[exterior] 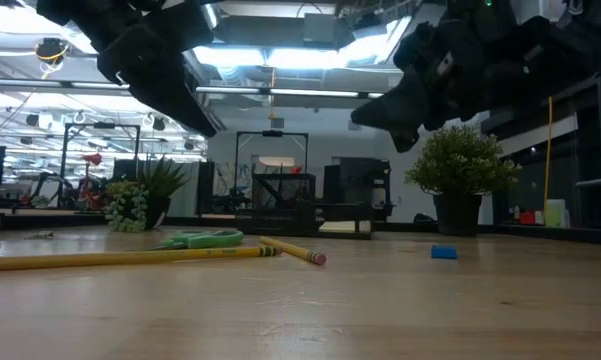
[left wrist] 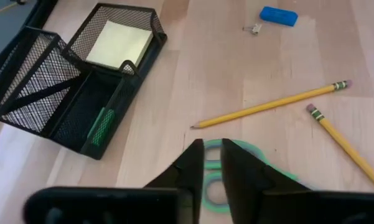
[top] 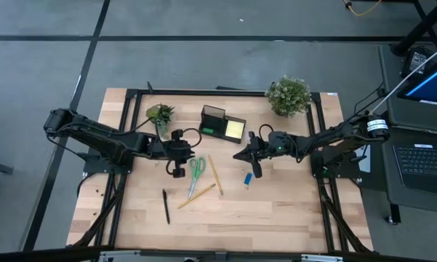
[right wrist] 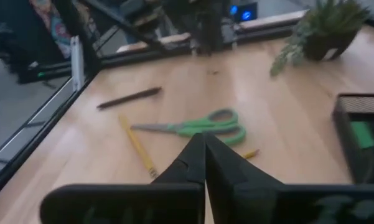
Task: Pick and place office supplies into organizer
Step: Put the scissors into the desk organizer
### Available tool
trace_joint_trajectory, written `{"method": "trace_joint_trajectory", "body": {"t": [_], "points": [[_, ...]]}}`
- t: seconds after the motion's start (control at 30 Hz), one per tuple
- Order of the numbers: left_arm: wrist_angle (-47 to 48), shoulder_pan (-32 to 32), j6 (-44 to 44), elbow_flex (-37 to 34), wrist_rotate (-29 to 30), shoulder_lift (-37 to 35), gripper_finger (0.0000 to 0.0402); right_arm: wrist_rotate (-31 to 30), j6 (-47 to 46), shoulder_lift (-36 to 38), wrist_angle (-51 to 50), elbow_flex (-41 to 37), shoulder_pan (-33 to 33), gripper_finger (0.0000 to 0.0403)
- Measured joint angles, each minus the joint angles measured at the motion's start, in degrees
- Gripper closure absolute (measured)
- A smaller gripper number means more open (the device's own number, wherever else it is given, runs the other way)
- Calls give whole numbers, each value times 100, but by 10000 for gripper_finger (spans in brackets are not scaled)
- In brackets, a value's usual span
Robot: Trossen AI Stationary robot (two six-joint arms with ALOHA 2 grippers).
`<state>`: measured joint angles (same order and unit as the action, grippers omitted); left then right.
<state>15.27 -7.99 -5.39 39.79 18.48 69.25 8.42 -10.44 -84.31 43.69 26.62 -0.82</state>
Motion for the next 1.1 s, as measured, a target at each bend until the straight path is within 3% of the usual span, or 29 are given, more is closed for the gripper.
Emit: {"method": "trace_joint_trajectory", "body": {"t": [0.17,0.33,0.47,0.73,1.1], "points": [[-1,136,-10,2,-57,50,294,63,60,-1,37,2,-1,396],[-19,375,-413,2,-721,355,267,-291,425,-1,78,2,-15,396],[64,512,-349,2,-827,728,266,-581,523,-1,113,2,-20,396],[153,776,-141,9,-1143,1264,268,-586,798,-1,113,6,-19,396],[972,975,595,821,-1460,2261,269,-588,814,-1,108,7,-20,396]]}}
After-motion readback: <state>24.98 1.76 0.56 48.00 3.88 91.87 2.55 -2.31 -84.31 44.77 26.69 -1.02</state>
